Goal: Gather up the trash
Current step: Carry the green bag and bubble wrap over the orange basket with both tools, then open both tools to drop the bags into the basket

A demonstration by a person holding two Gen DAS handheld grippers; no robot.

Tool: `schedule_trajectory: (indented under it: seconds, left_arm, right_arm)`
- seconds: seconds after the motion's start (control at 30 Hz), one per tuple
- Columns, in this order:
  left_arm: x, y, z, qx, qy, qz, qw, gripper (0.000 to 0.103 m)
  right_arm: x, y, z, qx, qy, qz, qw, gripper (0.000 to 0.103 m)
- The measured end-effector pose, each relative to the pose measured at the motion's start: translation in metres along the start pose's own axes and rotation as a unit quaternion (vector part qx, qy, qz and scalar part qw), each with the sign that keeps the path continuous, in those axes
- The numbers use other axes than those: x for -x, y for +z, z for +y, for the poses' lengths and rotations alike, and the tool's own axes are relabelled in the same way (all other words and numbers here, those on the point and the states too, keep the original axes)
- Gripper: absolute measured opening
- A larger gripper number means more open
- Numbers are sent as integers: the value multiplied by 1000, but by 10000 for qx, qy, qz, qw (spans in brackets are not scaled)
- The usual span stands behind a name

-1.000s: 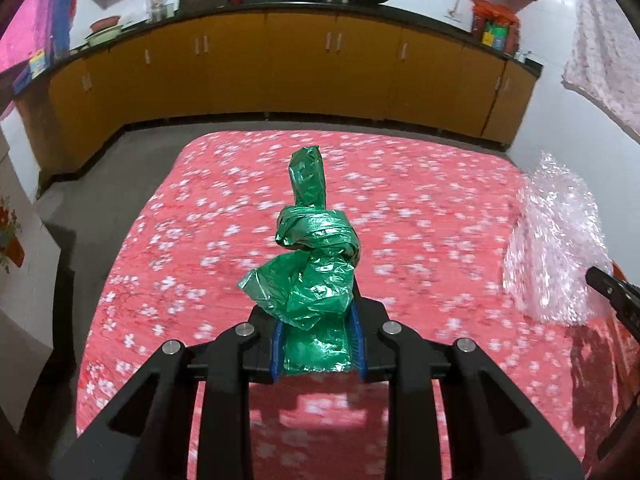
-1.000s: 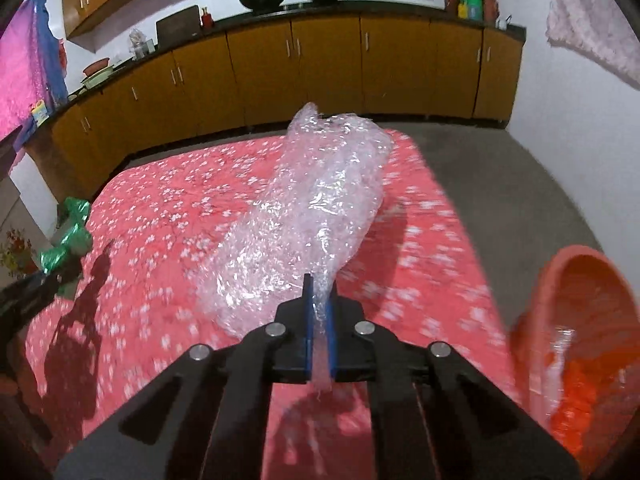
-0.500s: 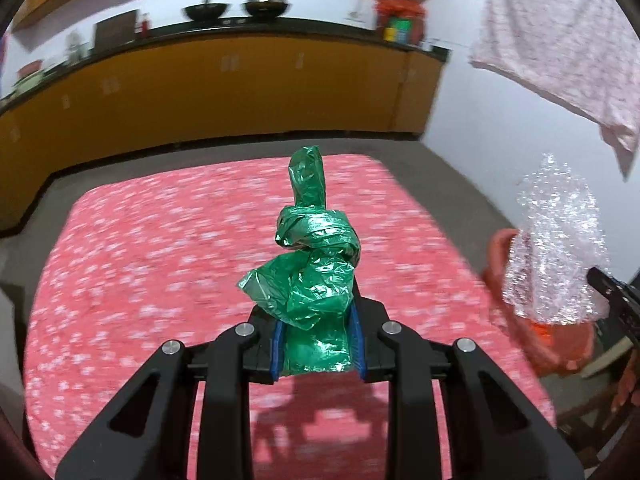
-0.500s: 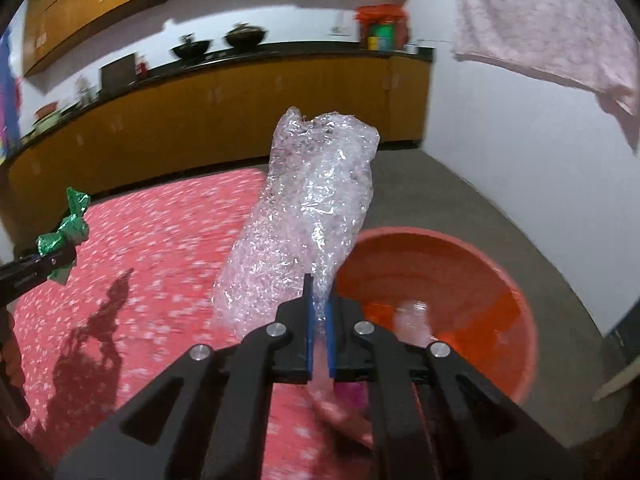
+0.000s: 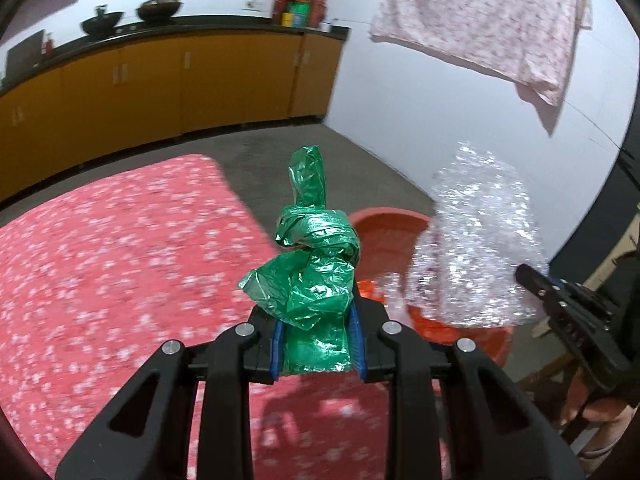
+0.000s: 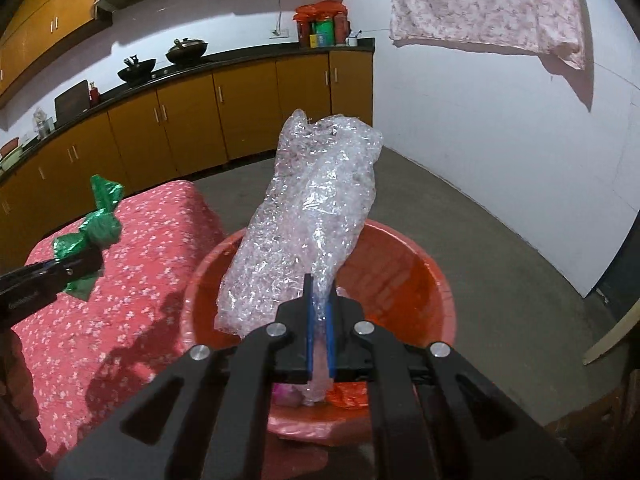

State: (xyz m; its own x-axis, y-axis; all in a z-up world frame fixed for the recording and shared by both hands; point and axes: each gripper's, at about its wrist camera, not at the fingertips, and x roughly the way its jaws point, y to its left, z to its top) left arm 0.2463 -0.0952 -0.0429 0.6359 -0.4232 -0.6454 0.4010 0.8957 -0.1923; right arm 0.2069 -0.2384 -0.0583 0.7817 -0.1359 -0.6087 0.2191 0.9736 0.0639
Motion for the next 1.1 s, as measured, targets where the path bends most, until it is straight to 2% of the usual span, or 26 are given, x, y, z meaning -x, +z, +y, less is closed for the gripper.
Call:
schedule_trajectory:
  seconds: [0.27, 0.8, 0.87, 0.9, 0.93, 0.97, 1.1]
  left_arm:
    - [-27, 0, -39, -261, -363, 204, 9988, 26]
    - [-61, -4, -64, -334, -537, 603, 9962, 26]
    - [-62, -5, -66, -350, -527, 630, 9960, 27]
    - [-63, -6, -66, -342, -524, 638, 9960, 28]
    - [-63, -6, -65, -326, -533, 655, 9959, 34]
    - [-63, -6, -64, -304, -517, 662, 9960, 42]
    - [-61, -6, -60, -211, -461, 645, 9966, 55]
  right_arm:
    - [-12, -8, -14, -151, -21, 98, 9998, 6]
    - [-21, -15, -29, -313, -23, 204, 9993, 6]
    - [-22, -16, -28, -295, 3, 207, 9994, 10]
    - [-22, -16, -26, -307, 19, 205, 9993, 10]
    - [-22, -16, -26, -316, 25, 208, 9993, 10]
    - [-22, -16, -27, -319, 38, 210, 9993, 14]
    - [-20, -17, -28, -352, 28, 174, 9992, 26]
